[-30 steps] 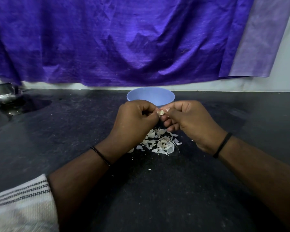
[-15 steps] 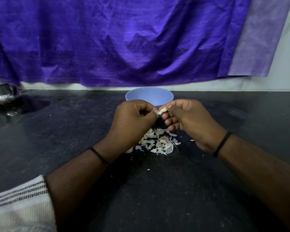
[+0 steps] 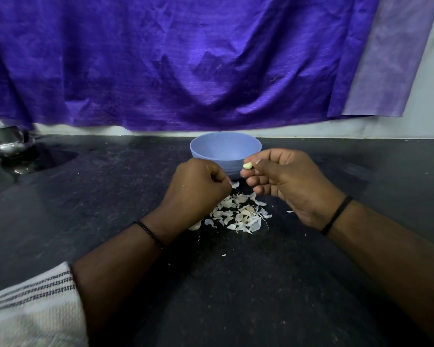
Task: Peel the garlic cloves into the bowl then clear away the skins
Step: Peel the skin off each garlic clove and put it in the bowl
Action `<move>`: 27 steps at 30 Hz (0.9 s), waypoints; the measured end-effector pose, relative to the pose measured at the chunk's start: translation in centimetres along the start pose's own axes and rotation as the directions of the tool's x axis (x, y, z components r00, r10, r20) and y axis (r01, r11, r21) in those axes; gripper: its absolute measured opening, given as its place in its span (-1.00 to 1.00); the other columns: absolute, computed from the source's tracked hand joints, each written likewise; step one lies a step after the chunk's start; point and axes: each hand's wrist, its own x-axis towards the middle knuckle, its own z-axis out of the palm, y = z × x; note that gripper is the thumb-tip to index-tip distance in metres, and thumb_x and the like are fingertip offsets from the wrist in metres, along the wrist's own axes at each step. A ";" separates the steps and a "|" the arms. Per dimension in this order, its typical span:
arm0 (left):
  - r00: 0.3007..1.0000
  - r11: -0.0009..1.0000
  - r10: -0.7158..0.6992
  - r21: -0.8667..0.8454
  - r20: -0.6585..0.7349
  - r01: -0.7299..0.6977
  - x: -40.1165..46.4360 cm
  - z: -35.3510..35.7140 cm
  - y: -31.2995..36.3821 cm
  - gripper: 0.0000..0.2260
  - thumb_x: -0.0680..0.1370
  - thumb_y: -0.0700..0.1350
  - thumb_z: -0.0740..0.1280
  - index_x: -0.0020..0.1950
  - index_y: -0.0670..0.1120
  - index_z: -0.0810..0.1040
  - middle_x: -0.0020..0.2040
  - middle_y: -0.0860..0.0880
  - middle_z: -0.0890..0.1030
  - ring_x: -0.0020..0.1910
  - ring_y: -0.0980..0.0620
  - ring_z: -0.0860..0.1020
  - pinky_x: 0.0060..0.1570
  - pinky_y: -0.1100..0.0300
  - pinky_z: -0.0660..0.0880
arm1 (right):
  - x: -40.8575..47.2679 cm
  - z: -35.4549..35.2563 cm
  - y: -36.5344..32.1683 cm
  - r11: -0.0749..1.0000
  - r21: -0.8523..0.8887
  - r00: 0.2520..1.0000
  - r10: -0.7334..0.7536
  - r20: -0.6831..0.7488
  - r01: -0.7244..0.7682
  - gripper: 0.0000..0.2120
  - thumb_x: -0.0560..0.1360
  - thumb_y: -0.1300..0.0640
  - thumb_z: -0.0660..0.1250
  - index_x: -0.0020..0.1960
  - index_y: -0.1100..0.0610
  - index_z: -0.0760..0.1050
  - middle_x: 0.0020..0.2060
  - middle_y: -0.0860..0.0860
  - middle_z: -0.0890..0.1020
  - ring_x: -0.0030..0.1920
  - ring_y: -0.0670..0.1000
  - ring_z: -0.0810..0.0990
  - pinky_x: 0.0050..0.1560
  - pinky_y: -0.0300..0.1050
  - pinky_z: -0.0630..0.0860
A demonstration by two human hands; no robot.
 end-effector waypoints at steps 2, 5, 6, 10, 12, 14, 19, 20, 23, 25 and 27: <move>0.999 1.000 -0.016 0.023 0.042 0.015 0.0 -0.1 -0.1 -0.89 0.47 -0.15 0.46 -0.27 -0.05 0.70 -0.43 0.10 0.63 -0.49 0.28 0.52 -0.44 0.45 0.42 | 0.0 -0.1 0.0 1.000 0.005 1.000 -0.004 -0.004 0.004 -0.92 0.55 0.28 0.37 0.02 0.27 0.60 -0.17 0.17 0.71 -0.28 -0.05 0.62 -0.29 -0.25 0.58; 0.991 1.000 -0.029 0.016 0.131 0.027 0.0 -0.3 0.0 -0.90 0.43 -0.17 0.50 -0.28 -0.03 0.72 -0.40 0.10 0.66 -0.48 0.27 0.55 -0.43 0.39 0.46 | 0.0 -0.1 0.0 0.999 -0.019 0.999 -0.048 -0.016 0.048 -0.89 0.48 0.35 0.43 0.00 0.26 0.60 -0.19 0.21 0.68 -0.27 -0.04 0.61 -0.30 -0.26 0.57; 0.985 0.999 -0.035 0.017 0.169 0.033 0.0 -0.4 0.0 -0.91 0.41 -0.16 0.53 -0.29 -0.02 0.72 -0.39 0.10 0.67 -0.46 0.25 0.56 -0.40 0.36 0.48 | 0.0 0.0 0.1 0.996 -0.056 0.997 -0.071 -0.024 0.069 -0.89 0.48 0.35 0.44 -0.01 0.24 0.60 -0.21 0.21 0.67 -0.28 -0.04 0.61 -0.31 -0.26 0.56; 0.976 1.000 -0.016 0.018 0.218 0.012 -0.2 -0.4 0.1 -0.89 0.36 -0.05 0.60 -0.31 -0.01 0.72 -0.36 0.15 0.66 -0.39 0.28 0.57 -0.34 0.37 0.48 | 0.8 0.6 0.3 0.920 -0.332 0.966 -0.248 -0.076 0.210 -0.93 0.50 0.25 0.45 -0.07 0.10 0.65 -0.28 0.04 0.69 -0.29 -0.11 0.61 -0.24 -0.24 0.54; 0.980 1.000 -0.019 0.026 0.200 0.014 -0.2 -0.2 0.2 -0.82 0.39 0.03 0.57 -0.32 -0.03 0.70 -0.42 0.13 0.63 -0.47 0.29 0.51 -0.41 0.39 0.41 | 1.7 1.0 -0.1 0.844 -0.446 0.925 -0.371 -0.083 0.298 -0.92 0.51 0.20 0.45 -0.08 0.03 0.67 -0.27 -0.09 0.68 -0.25 -0.16 0.59 -0.16 -0.27 0.53; 0.982 0.997 -0.031 0.068 0.184 0.019 -0.2 0.1 0.1 -0.74 0.44 0.09 0.52 -0.34 -0.05 0.67 -0.48 0.08 0.59 -0.51 0.26 0.47 -0.41 0.31 0.41 | 2.7 1.5 -0.7 0.791 -0.499 0.893 -0.445 -0.072 0.354 -0.91 0.50 0.19 0.44 -0.07 0.02 0.67 -0.22 -0.12 0.68 -0.21 -0.19 0.59 -0.10 -0.30 0.52; 0.987 0.992 -0.015 0.129 0.163 -0.007 0.0 0.2 0.0 -0.70 0.46 0.03 0.51 -0.42 -0.05 0.59 -0.38 0.02 0.63 -0.41 0.18 0.54 -0.30 0.21 0.49 | 4.9 2.5 -1.0 0.732 -0.589 0.874 -0.478 -0.085 0.343 -0.91 0.44 0.22 0.48 -0.09 0.07 0.69 -0.21 -0.08 0.70 -0.22 -0.22 0.59 -0.13 -0.44 0.44; 0.987 0.992 -0.013 0.124 0.163 -0.008 0.0 0.1 0.0 -0.72 0.45 0.01 0.52 -0.41 -0.05 0.60 -0.36 0.03 0.65 -0.37 0.18 0.56 -0.28 0.22 0.51 | 5.2 2.6 -0.9 0.728 -0.601 0.874 -0.476 -0.097 0.330 -0.91 0.43 0.22 0.49 -0.09 0.07 0.69 -0.21 -0.08 0.71 -0.19 -0.19 0.61 -0.13 -0.45 0.45; 0.984 0.995 0.009 0.095 0.176 -0.026 0.1 0.2 -0.1 -0.88 0.40 -0.08 0.55 -0.32 -0.02 0.69 -0.33 0.12 0.67 -0.31 0.25 0.58 -0.29 0.32 0.49 | 6.0 2.3 -0.8 0.723 -0.621 0.874 -0.470 -0.121 0.303 -0.88 0.41 0.26 0.49 -0.10 0.08 0.69 -0.19 -0.06 0.71 -0.13 -0.11 0.65 -0.15 -0.52 0.41; 0.984 0.996 0.013 0.088 0.179 -0.030 0.1 0.2 -0.3 -0.92 0.40 -0.13 0.53 -0.28 0.01 0.71 -0.33 0.16 0.67 -0.31 0.29 0.58 -0.32 0.39 0.48 | 6.2 1.9 -0.8 0.717 -0.634 0.877 -0.465 -0.124 0.291 -0.84 0.40 0.30 0.48 -0.09 0.07 0.68 -0.16 -0.05 0.71 -0.11 -0.12 0.65 -0.16 -0.54 0.40; 0.984 0.996 0.006 0.085 0.179 -0.021 0.2 0.4 -0.4 -0.91 0.41 -0.18 0.51 -0.24 0.02 0.71 -0.34 0.15 0.67 -0.33 0.30 0.57 -0.36 0.42 0.47 | 6.1 1.6 -0.7 0.726 -0.626 0.878 -0.460 -0.131 0.286 -0.81 0.40 0.33 0.45 -0.08 0.07 0.68 -0.15 -0.07 0.71 -0.13 -0.18 0.62 -0.15 -0.55 0.41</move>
